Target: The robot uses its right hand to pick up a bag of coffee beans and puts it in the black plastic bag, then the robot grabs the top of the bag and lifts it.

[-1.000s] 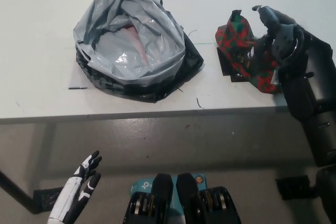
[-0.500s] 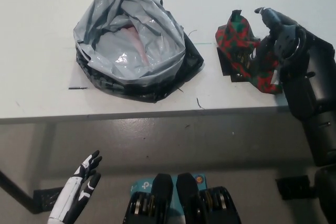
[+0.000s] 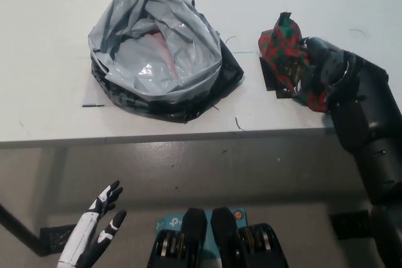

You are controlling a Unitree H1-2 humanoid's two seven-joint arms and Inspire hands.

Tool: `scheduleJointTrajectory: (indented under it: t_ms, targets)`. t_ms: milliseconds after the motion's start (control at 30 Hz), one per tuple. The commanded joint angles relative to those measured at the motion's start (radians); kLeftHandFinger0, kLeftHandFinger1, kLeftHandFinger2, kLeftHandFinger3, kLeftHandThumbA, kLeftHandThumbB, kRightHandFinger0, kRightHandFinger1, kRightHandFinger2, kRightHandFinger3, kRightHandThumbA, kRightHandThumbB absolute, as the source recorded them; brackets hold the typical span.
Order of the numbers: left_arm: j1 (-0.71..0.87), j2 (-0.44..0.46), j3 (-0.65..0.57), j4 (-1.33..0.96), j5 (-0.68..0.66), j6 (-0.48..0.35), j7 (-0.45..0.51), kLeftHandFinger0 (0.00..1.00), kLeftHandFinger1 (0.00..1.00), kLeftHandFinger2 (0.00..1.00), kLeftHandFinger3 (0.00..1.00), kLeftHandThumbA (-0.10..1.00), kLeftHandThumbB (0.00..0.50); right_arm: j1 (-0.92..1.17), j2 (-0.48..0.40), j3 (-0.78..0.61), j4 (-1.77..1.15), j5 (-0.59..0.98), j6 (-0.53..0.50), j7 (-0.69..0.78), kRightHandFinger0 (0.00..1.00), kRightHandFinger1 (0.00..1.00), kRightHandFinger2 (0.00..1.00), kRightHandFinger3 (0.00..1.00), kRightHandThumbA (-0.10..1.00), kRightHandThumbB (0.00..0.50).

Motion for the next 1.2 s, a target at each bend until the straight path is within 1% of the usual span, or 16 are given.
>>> scheduleJointTrajectory:
  t_ms: [0,267,333,400,433,533,667,700,767,900,933,967,1000,1033,1067,1167]
  targets:
    - [-0.007,0.023,-0.001,-0.031,0.0,-0.035,-0.015,1.0,1.0,1.0,1.0,0.92,0.266,-0.036,-0.006,0.024,0.113,0.043,0.01,-0.053,1.0,1.0,1.0,1.0,0.94,0.497]
    - [-0.016,0.03,-0.005,-0.032,-0.011,-0.036,-0.027,1.0,1.0,1.0,1.0,0.91,0.28,-0.068,-0.025,0.217,0.306,-0.07,0.01,-0.171,1.0,1.0,1.0,1.0,0.88,0.435]
    - [-0.02,0.032,-0.005,-0.029,-0.015,-0.044,-0.03,1.0,1.0,1.0,1.0,0.89,0.267,-0.068,-0.04,0.26,0.308,-0.077,0.01,-0.205,1.0,1.0,1.0,1.0,0.72,0.377]
    - [-0.024,0.035,-0.006,-0.031,-0.016,-0.041,-0.033,1.0,1.0,1.0,1.0,0.88,0.268,-0.06,-0.05,0.271,0.301,-0.046,0.009,-0.28,0.81,0.93,1.0,1.0,0.54,0.256]
    - [-0.027,0.036,-0.008,-0.031,-0.017,-0.041,-0.036,1.0,1.0,1.0,1.0,0.87,0.266,-0.058,-0.053,0.262,0.31,-0.015,0.001,-0.355,0.66,0.74,0.85,1.0,0.45,0.173]
    - [-0.034,0.038,-0.011,-0.028,-0.016,-0.045,-0.039,1.0,1.0,1.0,1.0,0.85,0.259,-0.053,-0.055,0.202,0.306,0.066,-0.043,-0.473,0.27,0.33,0.49,1.0,0.33,0.198]
    - [-0.037,0.039,-0.012,-0.032,-0.007,-0.044,-0.039,1.0,1.0,1.0,1.0,0.81,0.263,-0.051,-0.049,0.103,0.297,0.179,-0.104,-0.515,0.18,0.3,0.43,1.0,0.22,0.164]
    - [-0.037,0.038,-0.013,-0.033,-0.005,-0.042,-0.04,1.0,1.0,1.0,1.0,0.79,0.265,-0.05,-0.048,0.077,0.292,0.205,-0.11,-0.515,0.19,0.32,0.43,0.96,0.23,0.178]
    - [-0.04,0.038,-0.013,-0.035,-0.001,-0.031,-0.04,1.0,1.0,1.0,1.0,0.76,0.274,-0.043,-0.043,0.0,0.272,0.28,-0.135,-0.509,0.04,0.16,0.27,0.58,0.25,0.187]
    - [-0.045,0.039,-0.014,-0.044,0.006,-0.014,-0.041,1.0,1.0,1.0,1.0,0.69,0.266,-0.044,-0.047,-0.063,0.264,0.345,-0.184,-0.494,0.05,0.18,0.26,0.33,0.25,0.177]
    - [-0.046,0.039,-0.014,-0.045,0.005,-0.011,-0.042,1.0,1.0,1.0,1.0,0.65,0.265,-0.047,-0.046,-0.08,0.265,0.362,-0.188,-0.492,0.31,0.48,0.6,0.5,0.24,0.185]
    - [-0.047,0.039,-0.015,-0.048,0.006,-0.004,-0.043,1.0,1.0,1.0,1.0,0.6,0.259,-0.051,-0.042,-0.125,0.26,0.408,-0.19,-0.487,0.56,0.7,0.74,0.5,0.21,0.206]
    - [-0.048,0.04,-0.016,-0.049,0.008,-0.004,-0.043,1.0,1.0,1.0,1.0,0.59,0.259,-0.052,-0.04,-0.143,0.256,0.426,-0.189,-0.485,0.58,0.72,0.74,0.5,0.2,0.207]
    - [-0.048,0.041,-0.016,-0.05,0.009,-0.003,-0.044,1.0,1.0,1.0,1.0,0.56,0.251,-0.055,-0.037,-0.172,0.252,0.456,-0.188,-0.48,0.22,0.34,0.36,0.41,0.17,0.208]
    - [-0.049,0.041,-0.016,-0.052,0.008,-0.001,-0.045,1.0,1.0,1.0,1.0,0.55,0.253,-0.058,-0.035,-0.195,0.252,0.477,-0.189,-0.474,0.04,0.18,0.34,0.36,0.16,0.209]
    - [-0.05,0.043,-0.017,-0.055,0.009,0.004,-0.047,1.0,1.0,1.0,1.0,0.49,0.239,-0.059,-0.02,-0.335,0.236,0.632,-0.199,-0.415,0.0,0.04,0.34,0.36,0.06,0.188]
